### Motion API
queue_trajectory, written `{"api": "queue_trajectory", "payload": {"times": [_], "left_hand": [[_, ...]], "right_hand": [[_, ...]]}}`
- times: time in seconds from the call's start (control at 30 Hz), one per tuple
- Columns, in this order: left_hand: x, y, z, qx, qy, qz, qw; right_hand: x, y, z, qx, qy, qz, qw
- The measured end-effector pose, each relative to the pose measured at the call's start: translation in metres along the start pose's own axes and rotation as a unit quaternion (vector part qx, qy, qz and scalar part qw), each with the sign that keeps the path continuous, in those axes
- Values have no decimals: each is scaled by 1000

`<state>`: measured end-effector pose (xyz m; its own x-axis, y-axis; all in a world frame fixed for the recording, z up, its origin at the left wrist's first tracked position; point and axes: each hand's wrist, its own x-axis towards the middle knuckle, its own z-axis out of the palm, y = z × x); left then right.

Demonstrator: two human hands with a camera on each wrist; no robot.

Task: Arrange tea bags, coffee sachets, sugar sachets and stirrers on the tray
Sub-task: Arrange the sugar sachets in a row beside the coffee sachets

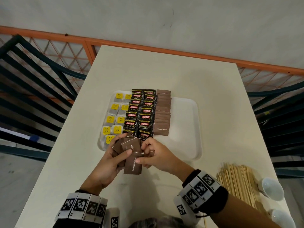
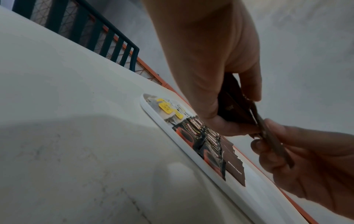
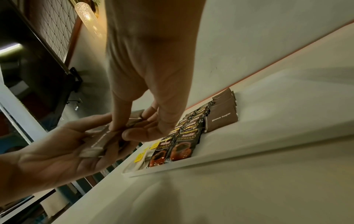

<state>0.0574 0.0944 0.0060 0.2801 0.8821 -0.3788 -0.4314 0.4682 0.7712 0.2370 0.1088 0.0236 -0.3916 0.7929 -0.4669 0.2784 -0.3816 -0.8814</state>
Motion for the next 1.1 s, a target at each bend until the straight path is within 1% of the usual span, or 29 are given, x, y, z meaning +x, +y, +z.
{"api": "queue_trajectory", "payload": {"times": [0.17,0.4,0.5,0.63,0.7,0.77,0.83,0.93,1.03,1.1], "left_hand": [[-1,-1,2,3,18,5,1000],[-2,-5,-1,-8,45,2,999],[-2,-6,-5,-8,75,3,997],[-4,-4,-8,15,85,-4,996],[-4,-4,-9,27,80,-4,996],[-5,-3,-8,26,82,-9,996],[-3,-4,-7,23,86,-14,996],[-3,-4,-3,18,89,-12,996],[-2,-4,-3,20,70,-11,997],[-2,-4,-3,14,58,-3,998]], "right_hand": [[-2,-1,7,4,-14,-16,1000],[-10,3,-7,96,0,-13,995],[-9,12,-19,153,56,-14,987],[0,29,-43,191,181,2,965],[6,35,-55,173,245,24,954],[14,40,-63,115,287,54,949],[21,43,-67,53,306,82,947],[31,45,-66,-10,335,98,937],[34,44,-61,-77,353,99,927],[34,42,-58,-126,355,82,923]]}}
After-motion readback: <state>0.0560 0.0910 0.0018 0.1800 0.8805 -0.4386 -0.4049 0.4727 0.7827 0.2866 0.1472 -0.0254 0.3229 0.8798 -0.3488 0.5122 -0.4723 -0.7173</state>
